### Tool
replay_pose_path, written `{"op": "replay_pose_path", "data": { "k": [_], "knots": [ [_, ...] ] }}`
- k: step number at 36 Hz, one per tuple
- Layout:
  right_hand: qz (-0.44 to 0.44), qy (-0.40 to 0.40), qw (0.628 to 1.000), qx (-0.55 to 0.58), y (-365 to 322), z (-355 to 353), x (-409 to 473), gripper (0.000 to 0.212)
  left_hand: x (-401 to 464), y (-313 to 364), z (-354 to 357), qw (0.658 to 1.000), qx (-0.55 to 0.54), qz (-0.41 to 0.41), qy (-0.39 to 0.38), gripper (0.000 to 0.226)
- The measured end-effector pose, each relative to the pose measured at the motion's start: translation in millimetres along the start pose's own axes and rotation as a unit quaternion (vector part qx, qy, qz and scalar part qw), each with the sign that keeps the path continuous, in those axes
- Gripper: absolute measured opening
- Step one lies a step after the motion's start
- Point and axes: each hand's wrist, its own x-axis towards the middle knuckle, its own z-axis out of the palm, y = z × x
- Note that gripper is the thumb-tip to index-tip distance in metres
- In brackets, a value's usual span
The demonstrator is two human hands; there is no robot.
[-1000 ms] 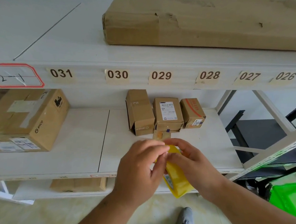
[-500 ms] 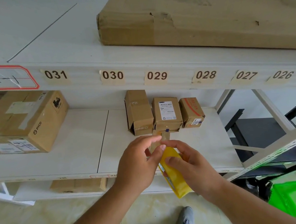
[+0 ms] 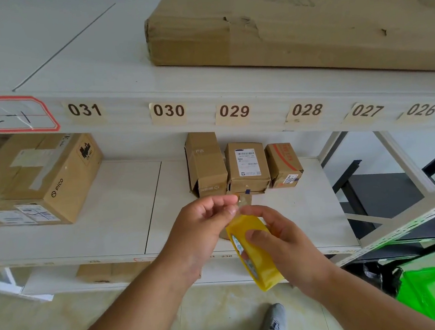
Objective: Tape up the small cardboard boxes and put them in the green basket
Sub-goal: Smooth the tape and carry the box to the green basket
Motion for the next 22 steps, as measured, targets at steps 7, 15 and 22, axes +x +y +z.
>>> {"op": "replay_pose_path", "data": {
  "k": [7, 15, 22],
  "knots": [
    [-0.002, -0.010, 1.000, -0.020, -4.6, 3.1, -0.5, 0.032, 4.7, 3.5, 0.8, 0.994, -0.063, -0.083, 0.043, 0.015],
    [-0.013, -0.024, 1.000, -0.009, -9.8, 3.5, -0.1, 0.034, 5.2, 3.3, 2.4, 0.996, -0.031, -0.039, 0.069, 0.015],
    [-0.014, -0.027, 1.000, 0.006, -5.1, 4.7, 1.9, 0.035, 6.6, -3.0, -5.7, 0.969, 0.201, 0.093, 0.108, 0.015]
  ]
}}
